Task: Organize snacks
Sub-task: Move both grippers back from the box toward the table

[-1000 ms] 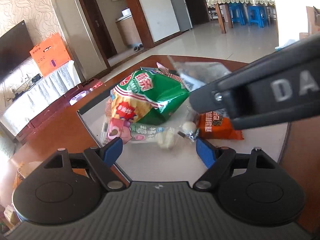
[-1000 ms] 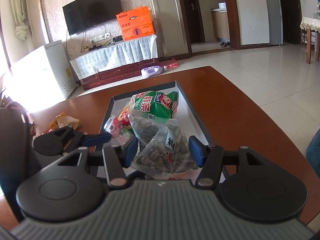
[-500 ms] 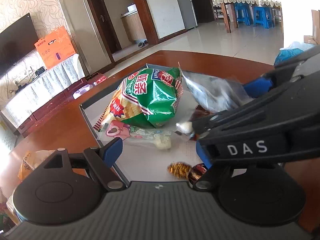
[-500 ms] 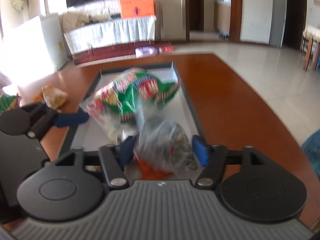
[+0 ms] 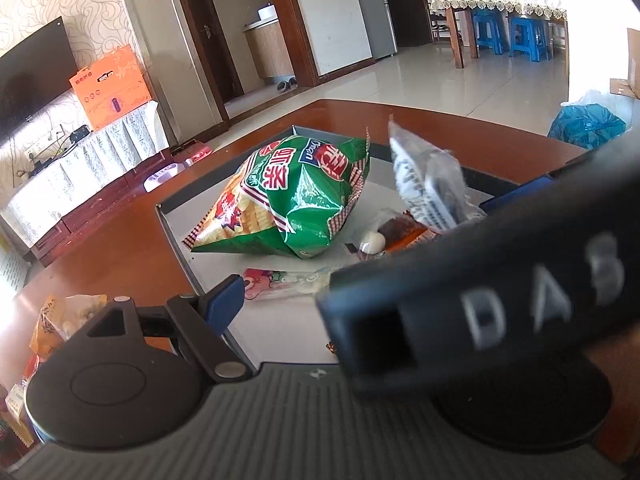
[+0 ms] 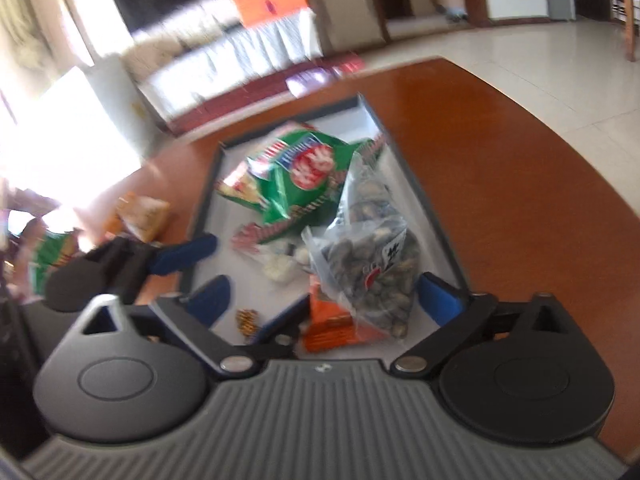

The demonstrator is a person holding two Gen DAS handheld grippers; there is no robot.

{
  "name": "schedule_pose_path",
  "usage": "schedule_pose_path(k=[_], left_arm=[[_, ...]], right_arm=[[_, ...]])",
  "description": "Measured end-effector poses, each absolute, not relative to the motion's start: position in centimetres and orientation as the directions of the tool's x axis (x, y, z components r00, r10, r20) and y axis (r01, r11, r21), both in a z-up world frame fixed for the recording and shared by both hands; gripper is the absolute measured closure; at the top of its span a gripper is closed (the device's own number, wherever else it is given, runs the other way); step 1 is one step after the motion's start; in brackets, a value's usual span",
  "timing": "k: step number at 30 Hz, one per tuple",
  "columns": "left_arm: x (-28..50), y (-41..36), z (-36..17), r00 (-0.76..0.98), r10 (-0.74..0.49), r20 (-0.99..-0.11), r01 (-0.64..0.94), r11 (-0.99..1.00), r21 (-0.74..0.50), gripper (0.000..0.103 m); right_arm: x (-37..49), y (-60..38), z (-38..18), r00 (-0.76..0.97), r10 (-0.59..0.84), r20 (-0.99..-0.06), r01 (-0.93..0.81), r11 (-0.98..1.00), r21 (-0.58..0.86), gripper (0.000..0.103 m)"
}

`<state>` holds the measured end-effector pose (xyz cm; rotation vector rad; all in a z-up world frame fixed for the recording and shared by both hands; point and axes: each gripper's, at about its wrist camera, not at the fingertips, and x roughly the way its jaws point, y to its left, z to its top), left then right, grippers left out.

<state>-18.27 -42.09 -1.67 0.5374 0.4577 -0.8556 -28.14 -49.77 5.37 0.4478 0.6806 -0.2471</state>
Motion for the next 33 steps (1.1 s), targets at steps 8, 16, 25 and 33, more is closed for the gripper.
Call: schedule_pose_path(k=[8,16,25,33], left_arm=[[-18.8,-41.7,-1.8,0.570,-0.592,-0.570,0.808,0.528,0.260,0.018],[-19.8,-38.6,-0.5,0.565,-0.631,-0.532,0.817,0.516,0.257,0.016],[-20.6,-33.7,1.4,0.612,-0.649,-0.452,0.788,0.551,0.276,0.015],[-17.7,-25.1,2.5,0.730,-0.512,-0.453,0.672,0.661,0.334,0.007]], right_arm=[[-28.7,-49.4,5.9,0.743,-0.060,-0.666,0.339,0.892,0.298,0.000],[-34.3,-46.9,10.3,0.866,-0.231,-0.444,0.348,0.916,0.202,0.000],[-35.0,-44.5,12.5,0.913,-0.330,-0.240,0.377,0.906,0.191,0.000],[-30.7,-40.6,12.2,0.958,-0.126,-0.257,0.192,0.948,0.253,0.000]])
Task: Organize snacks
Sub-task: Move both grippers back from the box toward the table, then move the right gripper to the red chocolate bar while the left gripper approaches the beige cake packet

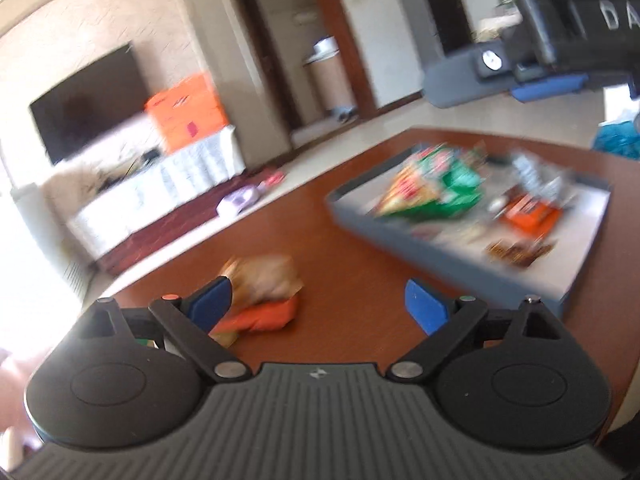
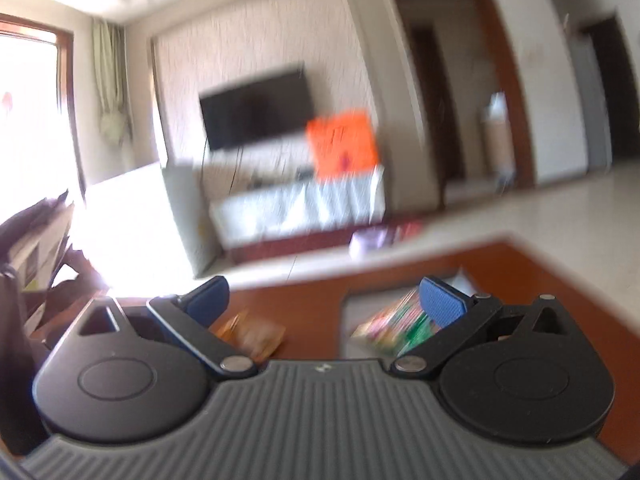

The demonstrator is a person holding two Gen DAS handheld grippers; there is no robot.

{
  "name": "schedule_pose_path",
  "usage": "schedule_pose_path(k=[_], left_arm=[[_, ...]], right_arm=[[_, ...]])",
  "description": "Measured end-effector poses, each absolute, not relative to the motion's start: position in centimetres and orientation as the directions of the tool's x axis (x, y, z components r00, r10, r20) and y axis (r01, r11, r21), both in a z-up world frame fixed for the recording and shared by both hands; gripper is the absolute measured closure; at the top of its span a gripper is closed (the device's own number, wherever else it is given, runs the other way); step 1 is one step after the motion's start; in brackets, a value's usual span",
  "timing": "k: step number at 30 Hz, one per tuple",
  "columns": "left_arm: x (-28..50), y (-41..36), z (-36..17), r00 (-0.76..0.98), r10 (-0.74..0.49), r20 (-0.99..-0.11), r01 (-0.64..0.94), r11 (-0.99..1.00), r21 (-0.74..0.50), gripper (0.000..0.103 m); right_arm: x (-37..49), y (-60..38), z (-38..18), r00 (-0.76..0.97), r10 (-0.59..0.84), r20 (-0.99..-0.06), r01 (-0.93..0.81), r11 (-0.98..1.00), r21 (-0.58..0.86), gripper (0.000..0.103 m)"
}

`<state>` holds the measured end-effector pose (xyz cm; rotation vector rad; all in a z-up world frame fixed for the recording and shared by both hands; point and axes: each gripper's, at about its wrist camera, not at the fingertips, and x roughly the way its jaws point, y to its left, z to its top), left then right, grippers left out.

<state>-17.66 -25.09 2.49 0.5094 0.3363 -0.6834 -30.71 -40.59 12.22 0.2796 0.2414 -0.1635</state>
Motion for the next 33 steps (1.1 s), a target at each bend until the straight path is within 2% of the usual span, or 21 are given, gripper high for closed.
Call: schedule_pose_path(k=[1,5,9,10,12,14,15,16,18,19,23,27,30,33], left_arm=[[-17.0,-24.2,2.3,0.744,-0.484,-0.461,0.652,0.678,0.340,0.007],[-14.6,-21.1,1.9,0.773,-0.418,-0.478,0.591,0.748,0.301,0.007],[-12.9,-18.7,1.5,0.774,-0.406,-0.485,0.567,0.786,0.247,0.007],[-12.6,-18.4,1.4,0.773,-0.410,-0.484,0.569,0.786,0.241,0.007],[-12.1,-18.1,1.3,0.765,-0.426,-0.482,0.578,0.785,0.224,0.007],[-11.8,-18.1,1.1,0.745,-0.458,-0.485,0.604,0.773,0.196,0.007],[-11.5,-18.4,0.9,0.730,-0.475,-0.491,0.619,0.764,0.181,0.007],[-11.4,-18.9,0.6,0.715,-0.490,-0.500,0.636,0.752,0.172,0.007],[-11.0,-19.7,-0.2,0.694,-0.499,-0.519,0.659,0.731,0.178,0.007],[-10.9,-20.1,-0.5,0.688,-0.499,-0.527,0.667,0.721,0.188,0.007],[-10.0,-20.3,-1.2,0.674,-0.512,-0.533,0.678,0.715,0.170,0.007],[-8.7,-20.1,-2.2,0.645,-0.522,-0.558,0.688,0.714,0.128,0.007],[-7.9,-20.3,-2.2,0.622,-0.541,-0.566,0.702,0.706,0.098,0.007],[-7.1,-20.7,-2.1,0.630,-0.546,-0.552,0.704,0.702,0.109,0.007]], right_arm=[[-29.9,-40.1,12.1,0.957,-0.113,-0.267,0.184,0.948,0.259,0.000],[-29.0,-37.0,12.7,0.977,-0.072,-0.200,0.119,0.966,0.232,0.000],[-25.8,-34.3,12.4,0.953,0.005,-0.302,0.065,0.973,0.220,0.000],[-26.0,-33.7,13.0,0.965,-0.020,-0.262,0.073,0.979,0.192,0.000],[-27.8,-32.7,15.2,0.989,-0.129,-0.073,0.137,0.982,0.131,0.000],[-28.3,-32.5,16.9,0.975,-0.207,0.077,0.194,0.970,0.149,0.000],[-27.7,-32.8,17.1,0.968,-0.223,0.114,0.199,0.962,0.189,0.000],[-26.6,-33.4,17.4,0.972,-0.222,0.079,0.200,0.955,0.217,0.000],[-22.4,-34.2,17.5,0.972,-0.183,-0.148,0.211,0.956,0.202,0.000],[-20.8,-34.2,16.8,0.960,-0.182,-0.214,0.219,0.962,0.165,0.000],[-19.0,-33.9,12.2,0.924,-0.224,-0.310,0.243,0.970,0.023,0.000],[-17.0,-34.8,8.3,0.861,-0.176,-0.477,0.238,0.969,0.070,0.000],[-16.5,-34.8,8.1,0.844,-0.187,-0.502,0.256,0.964,0.072,0.000],[-17.2,-35.5,8.0,0.847,-0.151,-0.510,0.257,0.955,0.145,0.000]])
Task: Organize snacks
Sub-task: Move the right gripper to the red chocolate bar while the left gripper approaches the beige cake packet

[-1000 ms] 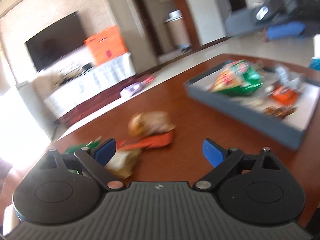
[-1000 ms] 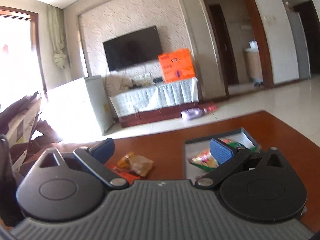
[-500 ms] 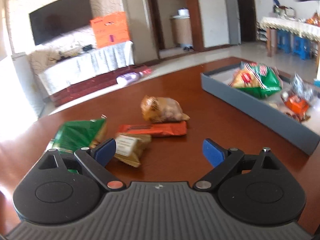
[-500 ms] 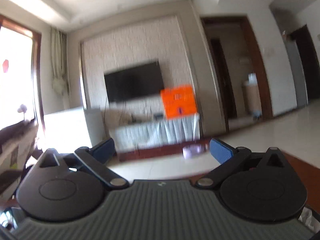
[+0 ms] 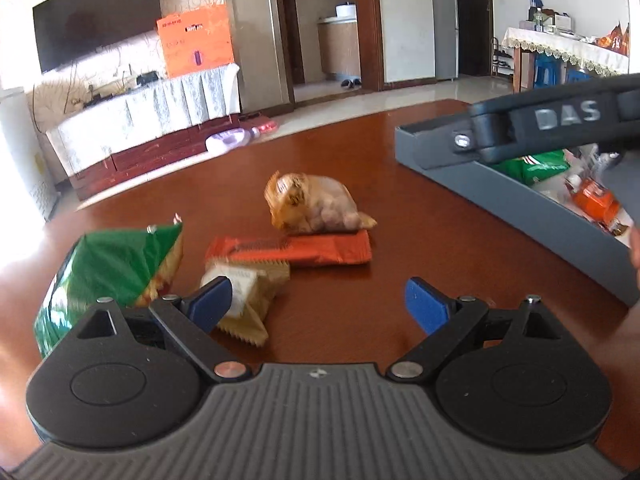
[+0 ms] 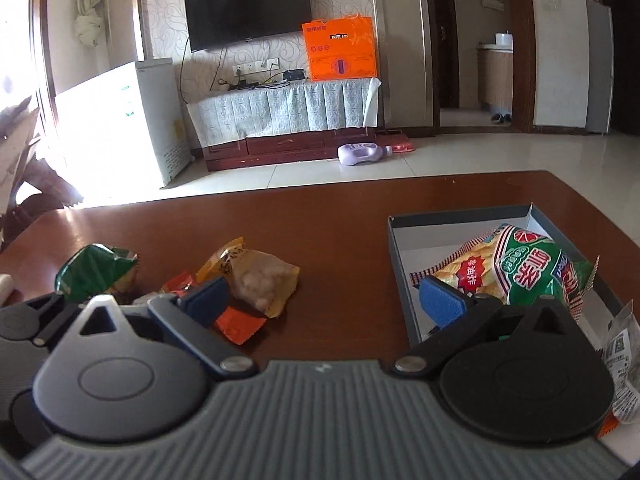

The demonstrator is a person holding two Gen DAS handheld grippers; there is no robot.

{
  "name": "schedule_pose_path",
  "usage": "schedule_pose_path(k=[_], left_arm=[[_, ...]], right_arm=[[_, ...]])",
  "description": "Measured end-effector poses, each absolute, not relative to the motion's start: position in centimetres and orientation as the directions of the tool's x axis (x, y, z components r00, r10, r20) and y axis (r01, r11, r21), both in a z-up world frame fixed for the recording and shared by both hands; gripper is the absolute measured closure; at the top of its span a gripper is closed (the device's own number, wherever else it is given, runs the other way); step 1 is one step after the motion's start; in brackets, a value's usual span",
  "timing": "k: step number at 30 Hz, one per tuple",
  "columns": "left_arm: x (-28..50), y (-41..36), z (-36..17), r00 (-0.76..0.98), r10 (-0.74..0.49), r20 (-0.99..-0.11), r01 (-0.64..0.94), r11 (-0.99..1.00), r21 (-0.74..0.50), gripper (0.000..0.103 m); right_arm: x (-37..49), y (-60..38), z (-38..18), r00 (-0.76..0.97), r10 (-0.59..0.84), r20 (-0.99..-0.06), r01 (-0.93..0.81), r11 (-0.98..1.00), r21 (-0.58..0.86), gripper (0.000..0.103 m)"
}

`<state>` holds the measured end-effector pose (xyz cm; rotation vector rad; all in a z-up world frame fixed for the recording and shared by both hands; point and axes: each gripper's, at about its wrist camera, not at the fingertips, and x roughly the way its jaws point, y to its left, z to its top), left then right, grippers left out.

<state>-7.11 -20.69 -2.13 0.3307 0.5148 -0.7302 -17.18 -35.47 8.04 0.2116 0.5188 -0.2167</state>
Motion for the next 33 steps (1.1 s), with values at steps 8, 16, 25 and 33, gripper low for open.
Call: schedule_pose_path(k=[8,16,25,33], left_arm=[[-3.3,-20.0,-2.7,0.640,-0.487,-0.594,0.635,0.770,0.054,0.007],[0.4,-20.1,-3.3,0.592,-0.469,-0.655,0.622,0.783,0.002,0.007],[0.3,-18.2,-3.1,0.643,-0.443,-0.625,0.571,0.821,0.005,0.037],[-1.8,-14.7,-2.4,0.635,-0.411,-0.654,0.559,0.829,0.022,0.037]], right_arm=[[-16.0,-34.8,7.2,0.836,-0.048,-0.547,0.154,0.977,0.150,0.000],[-15.2,-34.3,6.9,0.822,0.018,-0.569,0.089,0.983,0.159,0.000],[-13.6,-32.3,6.6,0.800,0.070,-0.596,-0.016,0.995,0.095,0.000],[-11.5,-29.7,5.9,0.766,0.164,-0.621,-0.122,0.986,0.110,0.030]])
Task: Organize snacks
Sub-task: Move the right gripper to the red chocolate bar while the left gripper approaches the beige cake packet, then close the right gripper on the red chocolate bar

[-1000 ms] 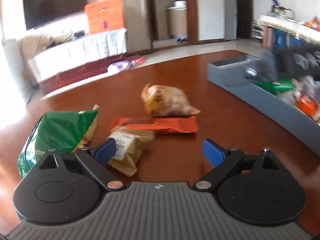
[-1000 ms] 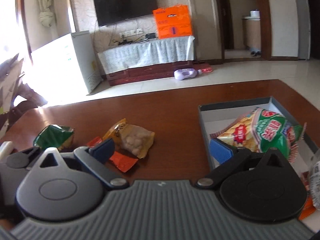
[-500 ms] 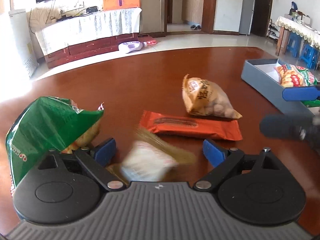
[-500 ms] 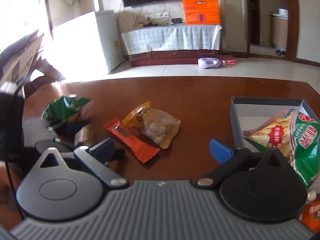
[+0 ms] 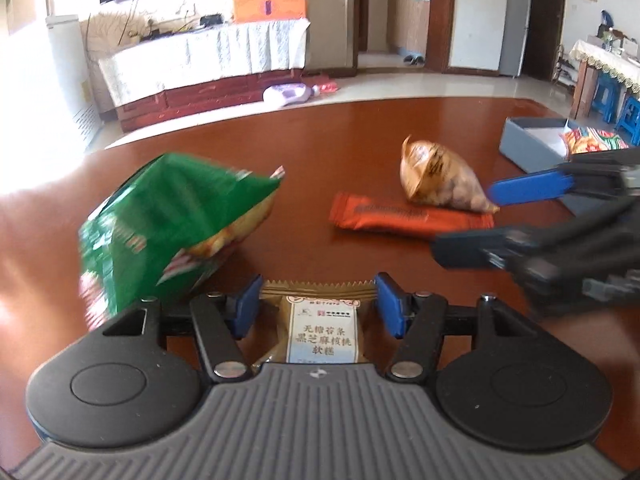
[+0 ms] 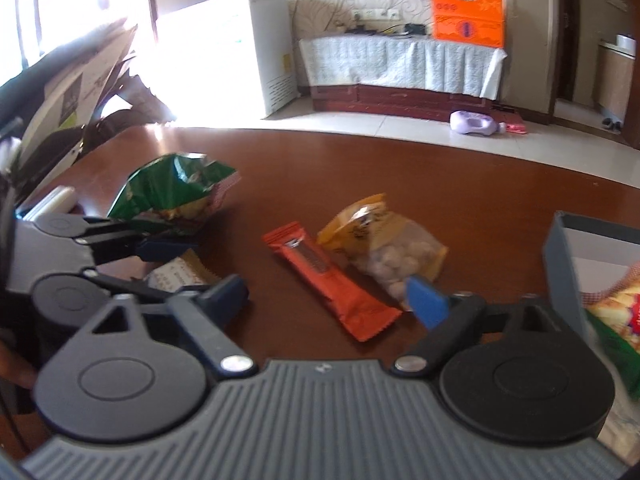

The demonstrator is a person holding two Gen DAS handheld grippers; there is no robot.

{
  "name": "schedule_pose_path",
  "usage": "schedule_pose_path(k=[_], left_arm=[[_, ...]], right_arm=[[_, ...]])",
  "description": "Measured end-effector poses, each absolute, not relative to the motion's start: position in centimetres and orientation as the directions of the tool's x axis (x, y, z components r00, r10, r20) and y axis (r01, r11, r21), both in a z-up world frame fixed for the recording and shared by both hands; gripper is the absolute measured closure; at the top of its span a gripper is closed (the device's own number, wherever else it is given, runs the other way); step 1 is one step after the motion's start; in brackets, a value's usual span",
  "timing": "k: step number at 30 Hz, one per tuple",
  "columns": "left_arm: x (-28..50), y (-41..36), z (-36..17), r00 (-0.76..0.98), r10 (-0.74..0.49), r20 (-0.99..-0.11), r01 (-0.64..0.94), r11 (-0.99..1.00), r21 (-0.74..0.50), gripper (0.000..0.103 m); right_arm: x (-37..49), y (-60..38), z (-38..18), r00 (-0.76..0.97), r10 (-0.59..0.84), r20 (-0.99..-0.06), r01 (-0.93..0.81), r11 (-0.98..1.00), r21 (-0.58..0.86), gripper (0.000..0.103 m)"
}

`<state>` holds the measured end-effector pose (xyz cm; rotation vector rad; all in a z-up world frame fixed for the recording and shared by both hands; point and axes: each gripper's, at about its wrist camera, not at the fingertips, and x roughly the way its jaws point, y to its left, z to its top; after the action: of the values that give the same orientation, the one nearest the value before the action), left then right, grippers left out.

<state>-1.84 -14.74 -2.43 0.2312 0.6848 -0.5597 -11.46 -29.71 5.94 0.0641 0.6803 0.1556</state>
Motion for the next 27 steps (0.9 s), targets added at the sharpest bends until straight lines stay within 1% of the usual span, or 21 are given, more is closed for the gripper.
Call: schedule_pose_path(k=[1,2,3,4,6,8,10,11,13,15,20,22,23,25,27], left_arm=[[-2.1,-14.1,-2.3,0.629,-0.412,-0.659,0.561,0.828,0.018,0.036],[-2.3,-13.7,-2.4,0.634,-0.403,-0.660,0.555,0.832,0.024,0.035],[-2.4,-13.3,-2.5,0.637,-0.399,-0.659,0.551,0.834,0.027,0.031],[-2.3,-12.9,-2.6,0.635,-0.404,-0.659,0.550,0.835,0.017,0.030],[-2.2,-12.2,-2.8,0.641,-0.400,-0.655,0.543,0.839,0.019,0.022],[-2.1,-12.0,-2.8,0.642,-0.401,-0.654,0.542,0.840,0.017,0.020],[-2.2,-12.1,-2.8,0.641,-0.403,-0.653,0.544,0.839,0.017,0.019],[-2.2,-11.9,-2.9,0.641,-0.405,-0.652,0.546,0.838,0.017,0.018],[-2.1,-11.8,-3.0,0.643,-0.408,-0.649,0.548,0.836,0.017,0.016],[-2.0,-11.8,-3.1,0.640,-0.410,-0.650,0.550,0.835,0.014,0.012],[-2.0,-12.0,-3.1,0.630,-0.418,-0.655,0.563,0.826,0.014,0.008],[-2.0,-12.0,-3.1,0.622,-0.425,-0.658,0.573,0.820,0.012,0.006],[-2.0,-12.0,-3.1,0.620,-0.426,-0.659,0.575,0.818,0.012,0.005],[-2.0,-12.0,-3.2,0.617,-0.428,-0.660,0.579,0.815,0.013,0.005],[-2.1,-12.2,-3.2,0.615,-0.432,-0.660,0.584,0.812,0.013,0.005]], right_arm=[[-11.1,-29.2,5.7,0.757,0.177,-0.629,-0.142,0.984,0.107,0.039],[-10.7,-28.6,5.5,0.750,0.190,-0.633,-0.164,0.981,0.100,0.039],[-10.5,-28.2,5.4,0.751,0.199,-0.630,-0.179,0.979,0.096,0.040],[-10.3,-27.8,5.4,0.754,0.184,-0.630,-0.178,0.981,0.074,0.040],[-10.1,-27.1,5.5,0.762,0.160,-0.627,-0.186,0.982,0.024,0.040],[-9.7,-26.9,5.4,0.755,0.163,-0.635,-0.193,0.981,0.022,0.040],[-9.3,-27.0,5.1,0.761,0.125,-0.637,-0.169,0.986,-0.010,0.040],[-9.1,-27.1,5.0,0.759,0.115,-0.641,-0.164,0.986,-0.017,0.038],[-8.5,-27.5,4.8,0.748,0.121,-0.652,-0.160,0.987,0.000,0.038],[-8.1,-27.4,4.5,0.748,0.109,-0.655,-0.155,0.988,-0.013,0.038],[-7.0,-27.4,3.9,0.765,0.144,-0.628,-0.173,0.985,0.015,0.039],[-7.1,-27.7,3.9,0.761,0.151,-0.631,-0.164,0.986,0.038,0.037],[-7.2,-27.6,4.0,0.760,0.142,-0.635,-0.160,0.987,0.029,0.031],[-7.4,-27.4,4.0,0.752,0.140,-0.644,-0.164,0.986,0.022,0.022],[-7.4,-27.5,4.2,0.740,0.175,-0.649,-0.194,0.980,0.044,0.032]])
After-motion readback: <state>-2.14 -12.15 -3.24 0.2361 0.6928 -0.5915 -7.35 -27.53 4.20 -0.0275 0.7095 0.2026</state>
